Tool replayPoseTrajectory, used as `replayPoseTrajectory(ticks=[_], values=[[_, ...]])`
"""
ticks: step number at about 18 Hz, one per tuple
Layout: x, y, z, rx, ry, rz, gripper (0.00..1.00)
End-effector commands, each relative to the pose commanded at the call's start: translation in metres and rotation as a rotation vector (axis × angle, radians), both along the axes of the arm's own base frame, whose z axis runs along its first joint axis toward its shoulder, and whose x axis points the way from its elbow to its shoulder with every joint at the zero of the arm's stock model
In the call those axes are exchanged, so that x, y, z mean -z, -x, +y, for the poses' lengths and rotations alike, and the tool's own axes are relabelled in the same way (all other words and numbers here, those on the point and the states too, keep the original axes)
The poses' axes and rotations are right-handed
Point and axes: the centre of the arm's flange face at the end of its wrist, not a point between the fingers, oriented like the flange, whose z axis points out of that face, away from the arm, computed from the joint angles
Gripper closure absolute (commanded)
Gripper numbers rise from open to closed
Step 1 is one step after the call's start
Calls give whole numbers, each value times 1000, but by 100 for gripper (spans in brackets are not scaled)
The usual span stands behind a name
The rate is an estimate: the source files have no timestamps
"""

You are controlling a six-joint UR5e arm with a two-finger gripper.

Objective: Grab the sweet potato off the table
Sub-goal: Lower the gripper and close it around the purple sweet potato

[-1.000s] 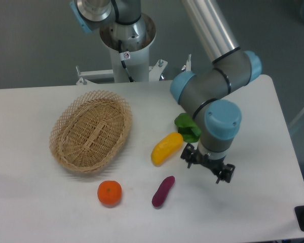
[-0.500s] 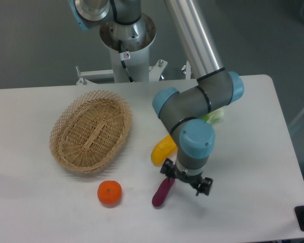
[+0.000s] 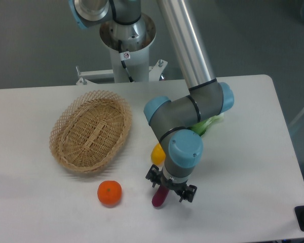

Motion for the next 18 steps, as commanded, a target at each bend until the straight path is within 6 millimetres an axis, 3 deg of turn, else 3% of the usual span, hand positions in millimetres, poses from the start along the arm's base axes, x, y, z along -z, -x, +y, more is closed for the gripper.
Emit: replayPoseTrajectory(ticks=[4, 7, 12, 18], values=[[7, -5, -2, 3, 12, -10, 41], [4, -5, -3, -3, 15, -4, 63], [-17, -4, -2, -11, -3, 20, 73], [-60, 3, -8, -12, -22, 90, 74]])
